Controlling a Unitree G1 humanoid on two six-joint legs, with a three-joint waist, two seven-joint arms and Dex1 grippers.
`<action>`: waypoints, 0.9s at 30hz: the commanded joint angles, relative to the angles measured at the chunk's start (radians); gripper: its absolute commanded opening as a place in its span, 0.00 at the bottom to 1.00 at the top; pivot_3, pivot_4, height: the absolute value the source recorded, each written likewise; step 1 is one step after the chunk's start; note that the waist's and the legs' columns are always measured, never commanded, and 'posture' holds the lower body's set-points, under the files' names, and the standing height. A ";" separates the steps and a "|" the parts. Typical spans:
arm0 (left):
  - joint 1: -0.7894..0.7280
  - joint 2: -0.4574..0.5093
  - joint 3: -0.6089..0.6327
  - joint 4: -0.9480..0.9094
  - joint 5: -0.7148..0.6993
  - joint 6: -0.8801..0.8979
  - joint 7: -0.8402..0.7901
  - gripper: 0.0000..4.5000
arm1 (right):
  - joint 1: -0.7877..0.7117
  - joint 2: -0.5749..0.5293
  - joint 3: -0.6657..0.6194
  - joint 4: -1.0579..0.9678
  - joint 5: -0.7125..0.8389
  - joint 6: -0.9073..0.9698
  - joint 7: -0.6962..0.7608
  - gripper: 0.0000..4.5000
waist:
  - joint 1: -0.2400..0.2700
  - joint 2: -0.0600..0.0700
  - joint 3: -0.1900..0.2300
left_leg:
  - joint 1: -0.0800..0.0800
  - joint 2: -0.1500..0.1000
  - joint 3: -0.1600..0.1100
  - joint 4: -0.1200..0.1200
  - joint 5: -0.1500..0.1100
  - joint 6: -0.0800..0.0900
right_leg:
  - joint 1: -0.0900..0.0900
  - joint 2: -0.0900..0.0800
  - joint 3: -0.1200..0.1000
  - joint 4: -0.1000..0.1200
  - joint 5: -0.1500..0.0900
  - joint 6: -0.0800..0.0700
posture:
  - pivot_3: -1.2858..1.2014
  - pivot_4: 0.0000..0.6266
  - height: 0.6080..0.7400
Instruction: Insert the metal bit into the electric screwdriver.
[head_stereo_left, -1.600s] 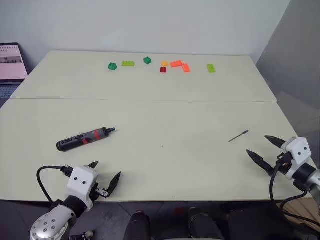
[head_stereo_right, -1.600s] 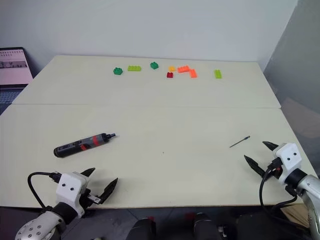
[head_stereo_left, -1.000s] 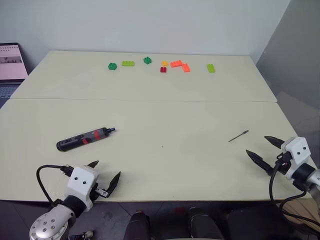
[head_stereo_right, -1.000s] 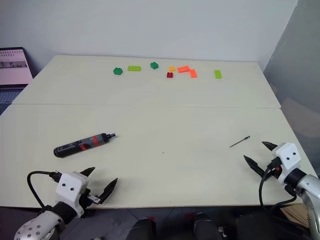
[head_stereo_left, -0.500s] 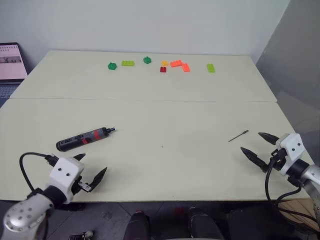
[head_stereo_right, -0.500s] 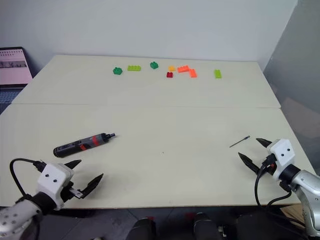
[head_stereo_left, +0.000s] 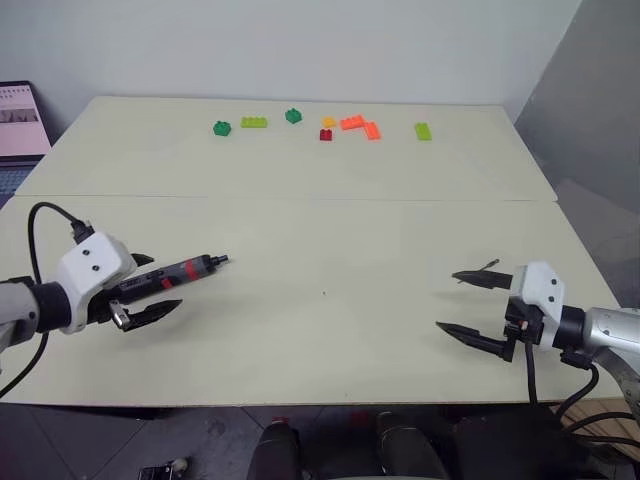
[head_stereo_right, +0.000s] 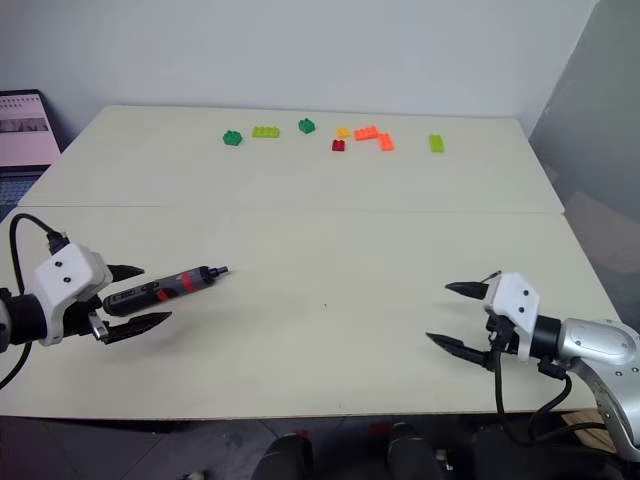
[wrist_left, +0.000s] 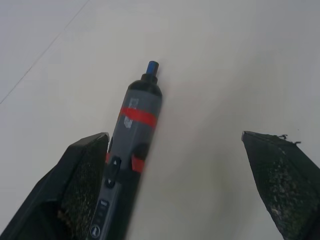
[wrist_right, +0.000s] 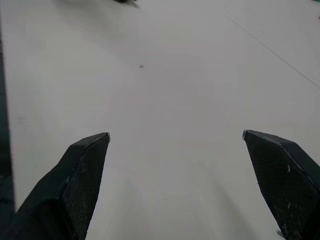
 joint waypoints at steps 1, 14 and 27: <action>-0.122 0.040 -0.098 0.073 0.056 -0.011 -0.044 0.99 | -0.037 -0.027 0.008 -0.074 0.048 0.036 0.022 1.00 | 0.000 0.000 0.000 | -0.001 0.000 0.000 0.000 0.000 0.000 | -0.001 0.000 0.000 0.000 0.000 0.000 | 0.52 0.24 1.00; -0.671 -0.017 -0.522 0.515 0.340 -0.199 -0.338 0.99 | -0.142 -0.054 0.059 -0.194 0.162 0.276 -0.070 1.00 | 0.003 -0.001 0.001 | -0.004 0.000 -0.002 0.002 0.000 0.000 | -0.002 0.001 -0.001 0.001 0.003 -0.004 | 0.52 0.24 1.00; -0.864 -0.136 -0.590 0.805 0.448 -0.267 -0.451 0.99 | -0.149 0.003 0.113 -0.252 0.153 0.313 -0.172 1.00 | 0.002 -0.001 0.001 | -0.004 0.000 -0.004 0.004 0.000 0.000 | -0.002 0.001 -0.003 0.003 0.003 -0.004 | 0.52 0.24 1.00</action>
